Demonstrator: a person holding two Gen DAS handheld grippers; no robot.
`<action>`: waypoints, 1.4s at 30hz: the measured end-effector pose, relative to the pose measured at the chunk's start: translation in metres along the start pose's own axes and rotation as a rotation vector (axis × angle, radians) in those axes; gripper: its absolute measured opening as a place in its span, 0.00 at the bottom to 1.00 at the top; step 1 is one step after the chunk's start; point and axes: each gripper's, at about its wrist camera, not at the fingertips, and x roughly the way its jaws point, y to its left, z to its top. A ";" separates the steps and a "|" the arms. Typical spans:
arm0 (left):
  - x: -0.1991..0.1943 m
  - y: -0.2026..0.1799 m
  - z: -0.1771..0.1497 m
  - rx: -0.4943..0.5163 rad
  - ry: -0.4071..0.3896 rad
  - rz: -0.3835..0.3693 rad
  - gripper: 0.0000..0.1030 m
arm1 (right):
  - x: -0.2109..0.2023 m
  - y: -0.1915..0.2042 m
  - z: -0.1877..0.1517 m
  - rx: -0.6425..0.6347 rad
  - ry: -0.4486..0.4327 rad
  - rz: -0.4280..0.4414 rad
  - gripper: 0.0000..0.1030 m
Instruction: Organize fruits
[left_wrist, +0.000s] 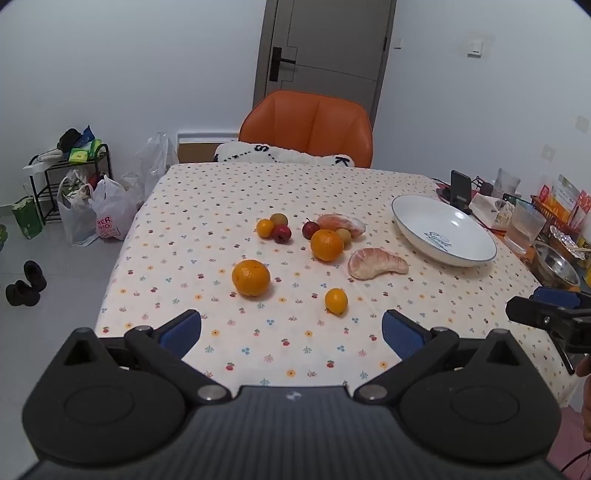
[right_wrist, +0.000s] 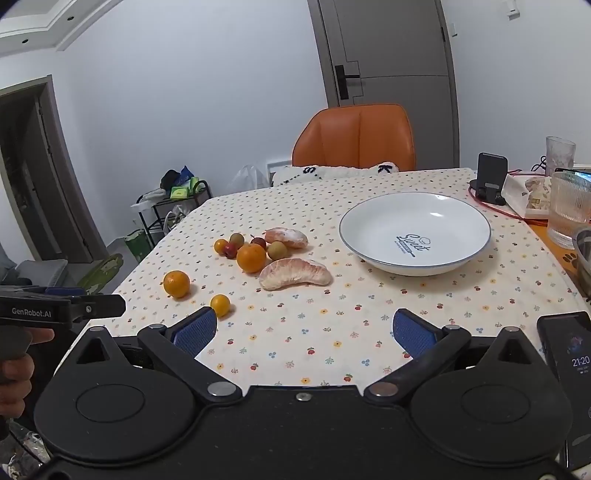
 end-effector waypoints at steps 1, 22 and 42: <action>0.000 0.000 -0.001 0.004 -0.001 -0.001 1.00 | 0.001 0.000 0.000 -0.001 0.002 -0.001 1.00; -0.004 0.001 0.000 0.015 -0.007 0.002 1.00 | -0.009 0.001 0.008 -0.005 -0.015 0.006 1.00; -0.004 -0.002 -0.001 0.024 -0.004 0.008 1.00 | -0.010 -0.002 0.007 0.007 -0.021 0.000 1.00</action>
